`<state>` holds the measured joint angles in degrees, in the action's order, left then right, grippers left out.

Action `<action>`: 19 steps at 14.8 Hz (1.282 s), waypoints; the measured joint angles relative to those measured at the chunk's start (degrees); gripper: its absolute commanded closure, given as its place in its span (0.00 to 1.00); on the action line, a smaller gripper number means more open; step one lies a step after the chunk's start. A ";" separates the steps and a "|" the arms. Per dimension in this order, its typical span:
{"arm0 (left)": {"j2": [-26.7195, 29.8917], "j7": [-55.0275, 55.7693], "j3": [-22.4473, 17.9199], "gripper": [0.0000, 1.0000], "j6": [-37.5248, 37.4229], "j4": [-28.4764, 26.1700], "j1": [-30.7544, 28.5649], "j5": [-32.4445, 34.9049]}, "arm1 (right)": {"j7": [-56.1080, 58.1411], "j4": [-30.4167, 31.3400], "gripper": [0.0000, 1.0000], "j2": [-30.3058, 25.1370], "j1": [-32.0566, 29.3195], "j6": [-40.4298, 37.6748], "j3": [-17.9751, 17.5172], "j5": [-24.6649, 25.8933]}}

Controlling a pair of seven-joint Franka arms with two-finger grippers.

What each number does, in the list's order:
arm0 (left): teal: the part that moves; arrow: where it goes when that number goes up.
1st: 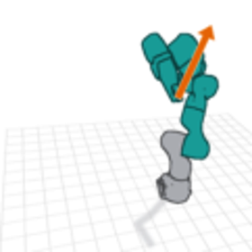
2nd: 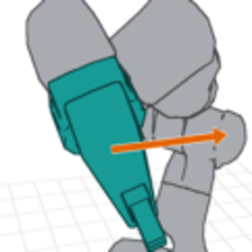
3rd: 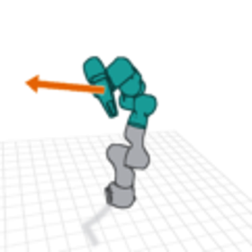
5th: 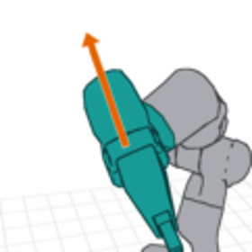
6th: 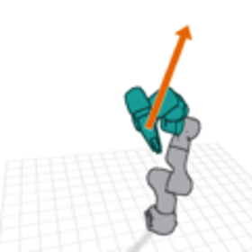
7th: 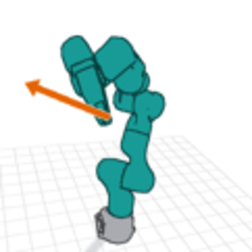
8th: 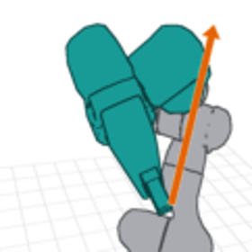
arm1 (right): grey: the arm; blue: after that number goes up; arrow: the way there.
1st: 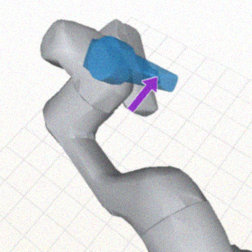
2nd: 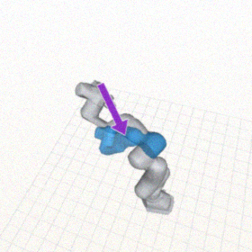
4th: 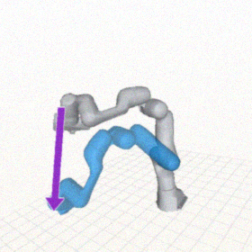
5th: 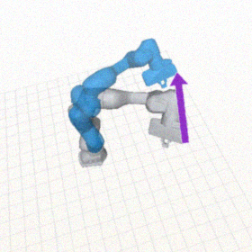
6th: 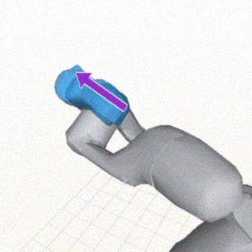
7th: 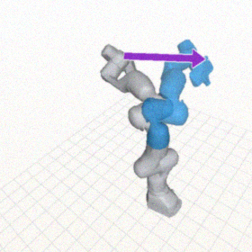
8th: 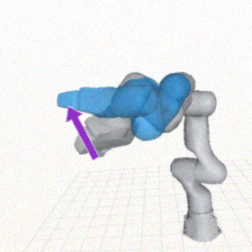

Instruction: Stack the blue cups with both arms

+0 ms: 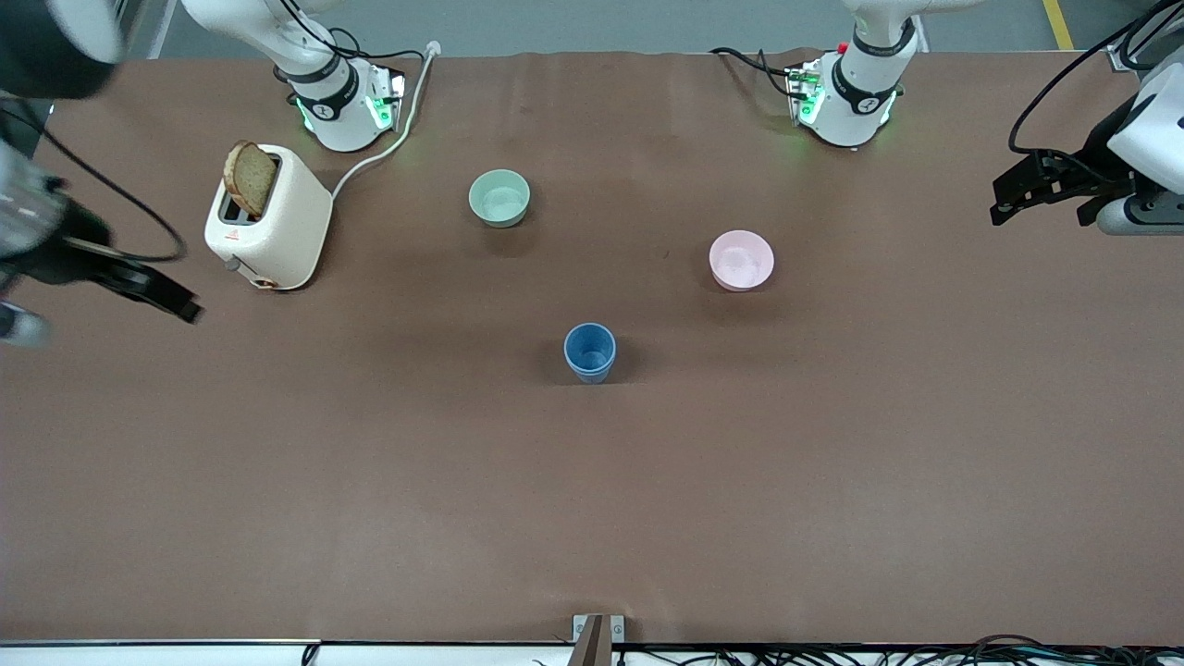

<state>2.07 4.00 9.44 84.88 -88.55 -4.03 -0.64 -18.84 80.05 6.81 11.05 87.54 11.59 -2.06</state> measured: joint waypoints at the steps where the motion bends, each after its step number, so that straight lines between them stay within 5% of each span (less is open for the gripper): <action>1: 0.00 0.00 0.00 0.00 0.00 0.00 0.00 0.00 | 3.24 0.03 0.00 -1.22 -4.06 -1.66 -1.80 0.00; 6: 0.00 0.00 0.01 0.00 0.00 0.00 0.01 0.00 | 16.69 0.13 0.00 -5.19 -16.63 -6.06 -6.02 0.01; 19: 0.00 0.00 0.01 0.00 0.00 0.30 0.00 0.00 | 17.92 0.72 0.00 -6.07 -14.08 -6.78 -6.42 2.21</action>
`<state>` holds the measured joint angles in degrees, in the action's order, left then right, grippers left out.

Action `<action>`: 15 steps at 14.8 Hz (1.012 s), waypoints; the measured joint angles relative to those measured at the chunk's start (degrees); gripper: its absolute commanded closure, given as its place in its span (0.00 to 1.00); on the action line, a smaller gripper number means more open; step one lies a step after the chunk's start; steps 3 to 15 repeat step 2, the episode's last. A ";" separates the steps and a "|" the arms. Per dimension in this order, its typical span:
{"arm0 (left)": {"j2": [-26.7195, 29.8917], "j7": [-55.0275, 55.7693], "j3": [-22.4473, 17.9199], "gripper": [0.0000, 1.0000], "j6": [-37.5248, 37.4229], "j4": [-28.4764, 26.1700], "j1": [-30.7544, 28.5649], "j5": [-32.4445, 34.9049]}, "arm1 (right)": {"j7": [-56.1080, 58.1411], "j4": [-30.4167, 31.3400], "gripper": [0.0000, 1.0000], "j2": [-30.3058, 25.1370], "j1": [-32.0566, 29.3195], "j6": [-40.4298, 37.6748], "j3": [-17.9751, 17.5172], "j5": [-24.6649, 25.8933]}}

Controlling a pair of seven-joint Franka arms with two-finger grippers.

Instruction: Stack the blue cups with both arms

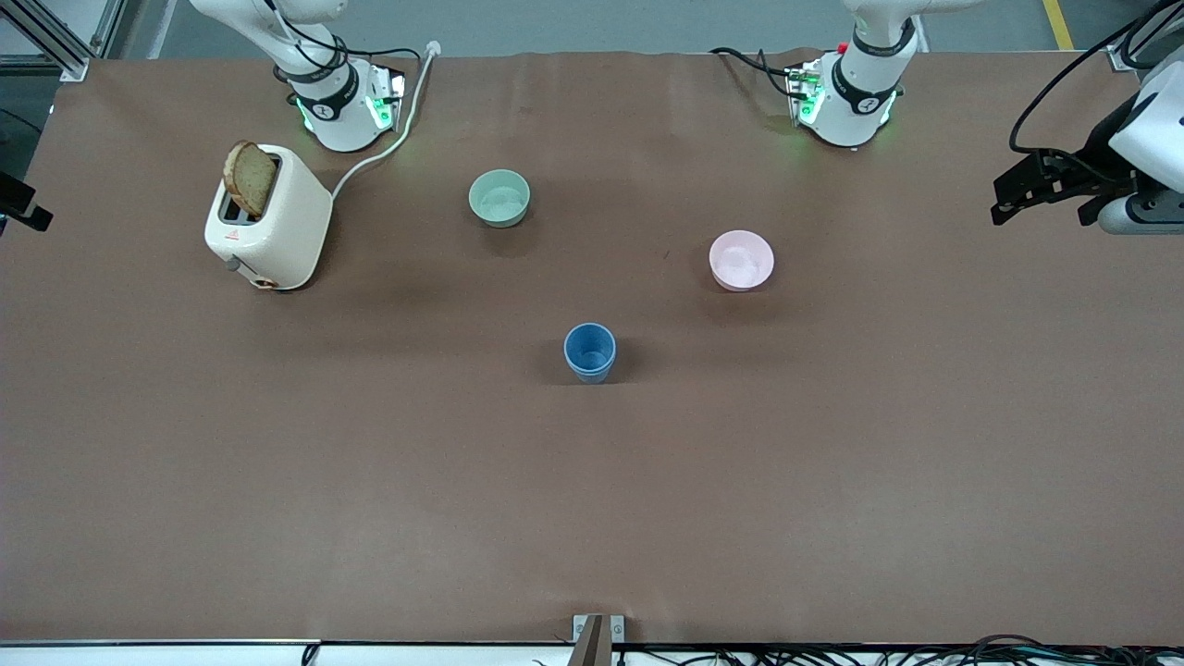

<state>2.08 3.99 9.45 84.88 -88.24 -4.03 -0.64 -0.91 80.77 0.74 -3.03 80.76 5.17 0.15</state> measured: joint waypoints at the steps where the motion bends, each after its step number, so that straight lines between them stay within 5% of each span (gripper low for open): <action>1: 0.00 0.00 0.00 0.00 0.00 0.06 0.00 0.00 | -0.02 0.00 0.00 0.00 0.03 0.00 -0.43 0.07; 15: 0.00 0.00 0.00 0.00 0.00 0.08 0.00 0.00 | -0.09 0.00 0.00 -0.01 0.06 0.00 -0.86 0.12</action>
